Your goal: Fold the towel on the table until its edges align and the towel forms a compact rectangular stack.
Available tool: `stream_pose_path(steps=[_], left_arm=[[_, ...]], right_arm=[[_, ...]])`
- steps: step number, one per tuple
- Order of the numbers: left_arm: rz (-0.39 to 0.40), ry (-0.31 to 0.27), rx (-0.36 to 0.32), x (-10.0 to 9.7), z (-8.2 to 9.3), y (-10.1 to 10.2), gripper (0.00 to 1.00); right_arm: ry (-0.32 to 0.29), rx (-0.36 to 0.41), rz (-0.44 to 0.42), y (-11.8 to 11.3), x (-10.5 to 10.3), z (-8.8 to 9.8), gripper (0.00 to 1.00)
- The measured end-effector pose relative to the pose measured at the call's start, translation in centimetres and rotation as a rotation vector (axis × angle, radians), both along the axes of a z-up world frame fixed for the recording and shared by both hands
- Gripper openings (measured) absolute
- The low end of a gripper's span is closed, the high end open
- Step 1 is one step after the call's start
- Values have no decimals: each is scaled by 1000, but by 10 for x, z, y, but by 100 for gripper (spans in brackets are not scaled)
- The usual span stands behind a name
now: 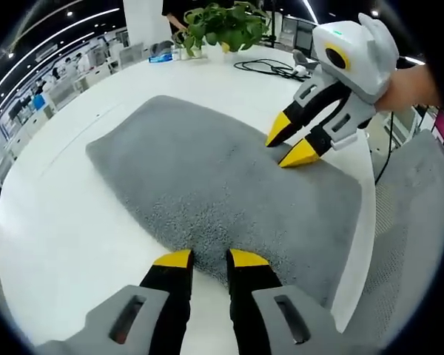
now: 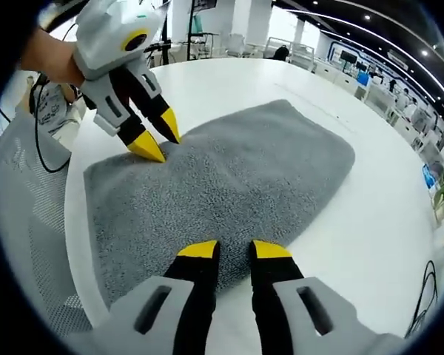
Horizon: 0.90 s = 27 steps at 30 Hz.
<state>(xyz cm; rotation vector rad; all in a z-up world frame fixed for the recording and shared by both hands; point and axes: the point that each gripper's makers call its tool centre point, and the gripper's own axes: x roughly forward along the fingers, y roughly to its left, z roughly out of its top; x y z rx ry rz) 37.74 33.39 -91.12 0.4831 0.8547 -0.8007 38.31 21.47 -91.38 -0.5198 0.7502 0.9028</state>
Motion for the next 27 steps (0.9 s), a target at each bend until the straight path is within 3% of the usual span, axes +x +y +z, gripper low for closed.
stream_pose_path(steps=[6,11,14,19,25,27], left_arm=[[62,-7,-2,2,2,4,21],[120,-14,-6,3,7,11,28],[113,-30,5,-1,11,14,32],[62,-40,50,-6,17,20,33],[18,-56,27,-13,28,14,34],[-6,-57,27,-17,29,11,34]], right_arm=[[25,0,-4,1,1,1,16],[-3,4,3,0,0,3,16],[-8,4,-6,0,-1,7,17],[-73,24,80,6,-7,23,8],[-85,87,131,13,-23,37,19],[-39,142,149,20,-31,35,29]])
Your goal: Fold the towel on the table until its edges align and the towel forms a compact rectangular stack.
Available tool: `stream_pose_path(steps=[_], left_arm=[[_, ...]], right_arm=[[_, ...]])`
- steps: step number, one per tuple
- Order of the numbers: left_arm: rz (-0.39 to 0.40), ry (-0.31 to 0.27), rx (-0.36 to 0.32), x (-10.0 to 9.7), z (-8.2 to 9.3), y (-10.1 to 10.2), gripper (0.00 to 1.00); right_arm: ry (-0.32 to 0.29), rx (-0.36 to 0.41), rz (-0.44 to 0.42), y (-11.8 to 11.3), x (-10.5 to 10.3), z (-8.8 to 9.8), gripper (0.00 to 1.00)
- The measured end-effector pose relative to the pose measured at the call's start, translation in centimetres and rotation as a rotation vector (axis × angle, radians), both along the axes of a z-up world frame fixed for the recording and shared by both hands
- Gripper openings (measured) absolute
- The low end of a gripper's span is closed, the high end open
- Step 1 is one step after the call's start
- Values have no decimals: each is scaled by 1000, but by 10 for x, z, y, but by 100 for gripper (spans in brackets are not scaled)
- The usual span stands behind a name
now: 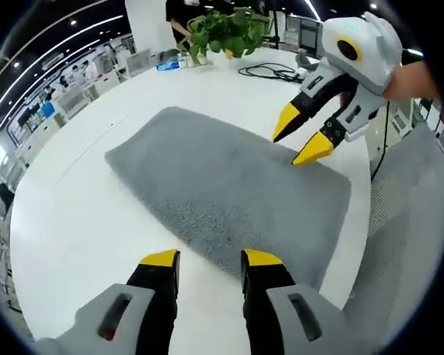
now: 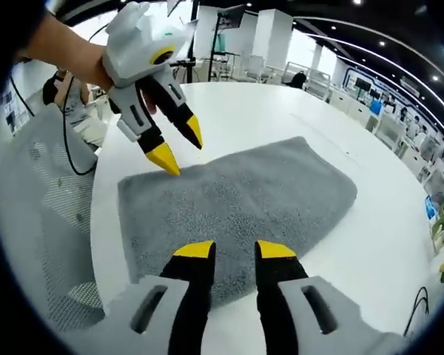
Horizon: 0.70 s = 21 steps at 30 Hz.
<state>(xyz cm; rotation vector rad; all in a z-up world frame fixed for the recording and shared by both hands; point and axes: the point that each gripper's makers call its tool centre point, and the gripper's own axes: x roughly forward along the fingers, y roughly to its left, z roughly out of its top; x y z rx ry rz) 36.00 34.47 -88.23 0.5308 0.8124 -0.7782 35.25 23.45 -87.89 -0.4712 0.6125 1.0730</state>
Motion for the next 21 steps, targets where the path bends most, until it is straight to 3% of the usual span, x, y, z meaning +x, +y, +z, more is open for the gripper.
stream_pose_path(steps=[3,10,15,21], left_arm=[[-68,-7,10,-8,3,-7,34],[-139,-4,-12,-20,11,-13,35],[-231,34,-31,-39,9,-19,33],[-236,48,-42,-47,8,-18,30]], right_arm=[[-3,-3,20,-1,-6,2,38],[8,1,78,3,-21,5,39],[28,2,134,6,-39,3,39],[31,5,182,3,-51,2,38]])
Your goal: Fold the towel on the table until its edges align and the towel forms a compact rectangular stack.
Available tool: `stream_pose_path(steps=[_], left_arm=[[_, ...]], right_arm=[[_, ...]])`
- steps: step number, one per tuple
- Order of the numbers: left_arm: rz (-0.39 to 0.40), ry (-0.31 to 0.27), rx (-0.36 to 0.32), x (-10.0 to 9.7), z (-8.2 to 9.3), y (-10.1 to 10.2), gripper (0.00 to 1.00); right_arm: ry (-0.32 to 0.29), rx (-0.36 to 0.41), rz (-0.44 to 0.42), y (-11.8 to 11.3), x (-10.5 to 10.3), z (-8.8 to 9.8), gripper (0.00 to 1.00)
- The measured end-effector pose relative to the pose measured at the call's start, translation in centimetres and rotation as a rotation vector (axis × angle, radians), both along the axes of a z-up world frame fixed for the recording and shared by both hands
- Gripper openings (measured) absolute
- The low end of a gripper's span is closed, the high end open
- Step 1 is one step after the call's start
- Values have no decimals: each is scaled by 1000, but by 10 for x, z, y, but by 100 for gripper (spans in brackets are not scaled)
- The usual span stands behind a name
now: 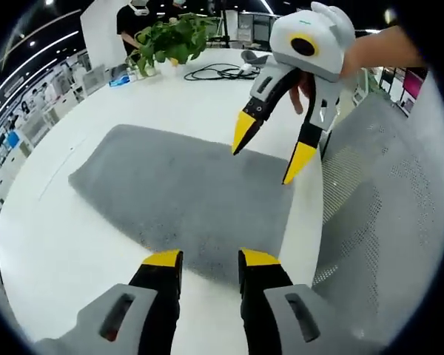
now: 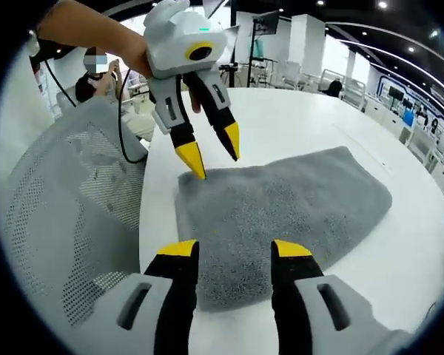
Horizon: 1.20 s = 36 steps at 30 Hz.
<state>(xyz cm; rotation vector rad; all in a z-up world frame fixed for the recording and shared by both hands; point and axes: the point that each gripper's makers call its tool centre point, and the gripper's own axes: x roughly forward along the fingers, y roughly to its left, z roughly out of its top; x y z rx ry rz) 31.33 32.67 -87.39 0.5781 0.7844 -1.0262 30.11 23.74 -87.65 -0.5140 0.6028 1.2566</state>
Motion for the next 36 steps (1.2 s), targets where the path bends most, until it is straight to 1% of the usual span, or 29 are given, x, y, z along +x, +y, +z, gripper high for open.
stream_pose_path(steps=[2,3,4,5,7,8,9,11,14,15,16,17,20,21,23,24,25,26,28,29,30,32,33,35,36], left_arm=[[-16,14,-17,-7,1,-4,30],[-30,25,-19,-12,-1,-6,29],[-75,34,-3,-21,-4,-7,27],[-113,29,13,-27,-7,-7,26],[-123,32,5,-33,-10,-8,26],[-124,44,-1,-38,-13,-8,26],[-130,44,5,-39,-15,-8,27],[-151,18,40,-39,-20,-5,30],[-143,32,47,-42,-25,-4,34],[-149,28,62,-43,-28,-3,36],[-191,-8,121,-41,-32,2,38],[-215,-25,139,-42,-34,2,39],[-199,-13,133,-44,-38,-2,40],[-192,-16,139,-43,-40,-3,40],[-213,-35,165,-44,-42,-4,39],[-206,-33,149,-44,-39,-5,38],[-186,-27,146,-42,-40,-5,37],[-174,-27,144,-41,-40,-4,36],[-176,-42,145,-38,-40,-4,32],[-163,-58,161,-35,-40,-1,28],[-167,-67,167,-33,-40,-1,25],[-147,-51,161,-33,-41,-4,25],[-140,-50,163,-33,-40,-3,24],[-140,-52,165,-34,-40,-4,21],[-131,-59,159,-33,-40,-5,18]], right_arm=[[11,4,12,-1,-5,-1,37],[37,7,31,-1,-14,-4,37],[39,11,42,0,-17,-6,37],[23,3,55,-1,-19,-9,37],[18,-37,71,-5,-25,-13,36],[20,-37,70,-6,-23,-19,36],[22,-44,72,-7,-24,-22,36],[13,-52,69,-9,-25,-20,36],[6,-67,73,-11,-28,-23,37],[5,-71,75,-11,-29,-24,38],[4,-86,82,-12,-28,-28,39],[-1,-92,86,-12,-27,-30,39],[-19,-128,99,-13,-32,-33,39],[-46,-140,110,-12,-32,-34,39],[-69,-163,111,-13,-33,-38,39],[-119,-165,117,-12,-27,-38,38],[-83,-165,111,-13,-32,-39,37],[-78,-167,93,-16,-27,-40,36],[-98,-176,95,-16,-25,-39,31],[-111,-190,87,-18,-22,-40,27],[-126,-188,90,-16,-19,-42,23],[-102,-190,75,-15,-19,-43,22],[-102,-183,63,-13,-16,-43,20],[-105,-186,63,-12,-20,-42,15],[-125,-212,55,-14,-18,-42,11]])
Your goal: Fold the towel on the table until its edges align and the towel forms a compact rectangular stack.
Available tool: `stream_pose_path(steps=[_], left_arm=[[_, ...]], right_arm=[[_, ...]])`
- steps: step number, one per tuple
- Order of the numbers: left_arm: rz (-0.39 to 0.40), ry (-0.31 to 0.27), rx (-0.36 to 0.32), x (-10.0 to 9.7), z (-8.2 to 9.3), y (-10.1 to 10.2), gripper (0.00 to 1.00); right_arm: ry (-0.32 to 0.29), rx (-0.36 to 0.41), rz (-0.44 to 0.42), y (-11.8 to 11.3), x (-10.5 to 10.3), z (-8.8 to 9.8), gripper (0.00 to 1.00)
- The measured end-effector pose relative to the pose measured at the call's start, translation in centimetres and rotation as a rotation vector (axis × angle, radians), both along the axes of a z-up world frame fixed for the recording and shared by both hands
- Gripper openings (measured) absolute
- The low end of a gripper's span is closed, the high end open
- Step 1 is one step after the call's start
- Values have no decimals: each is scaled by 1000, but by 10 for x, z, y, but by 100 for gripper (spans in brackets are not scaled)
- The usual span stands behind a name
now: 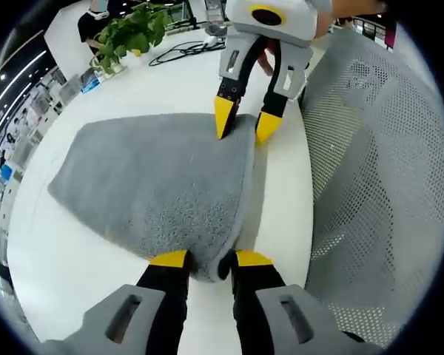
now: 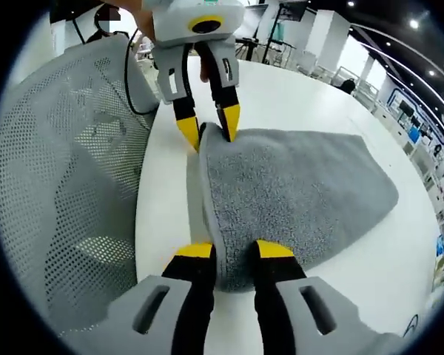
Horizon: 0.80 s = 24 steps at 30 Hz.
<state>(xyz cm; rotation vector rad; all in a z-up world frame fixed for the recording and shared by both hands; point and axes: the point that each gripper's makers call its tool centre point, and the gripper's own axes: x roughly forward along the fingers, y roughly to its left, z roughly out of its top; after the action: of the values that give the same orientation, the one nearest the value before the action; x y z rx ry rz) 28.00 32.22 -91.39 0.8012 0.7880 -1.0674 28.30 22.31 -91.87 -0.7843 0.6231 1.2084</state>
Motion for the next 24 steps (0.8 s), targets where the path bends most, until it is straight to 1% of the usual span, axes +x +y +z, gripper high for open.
stream_pose_path(steps=[1,2,5,7,9,10,12,16,24], left_arm=[[16,-15,3,2,1,0,15],[14,-35,26,3,2,1,13],[26,-23,39,5,2,0,11],[17,-26,48,4,2,1,11],[15,-28,43,3,2,1,11],[24,-27,35,2,3,1,11],[31,-26,24,-1,4,0,11],[35,-24,8,-6,3,0,11],[31,1,-12,-16,2,-1,11]], right_arm=[[-24,-11,0,1,2,1,9],[-29,-16,10,3,2,0,8],[-11,-21,-16,4,3,1,6],[-3,-22,-8,3,3,0,6],[9,-20,-7,3,0,0,5],[25,-12,-19,2,0,0,5],[38,-4,-21,1,-1,-1,5],[39,3,-17,-1,-8,0,5],[83,24,-28,-2,-21,1,5]])
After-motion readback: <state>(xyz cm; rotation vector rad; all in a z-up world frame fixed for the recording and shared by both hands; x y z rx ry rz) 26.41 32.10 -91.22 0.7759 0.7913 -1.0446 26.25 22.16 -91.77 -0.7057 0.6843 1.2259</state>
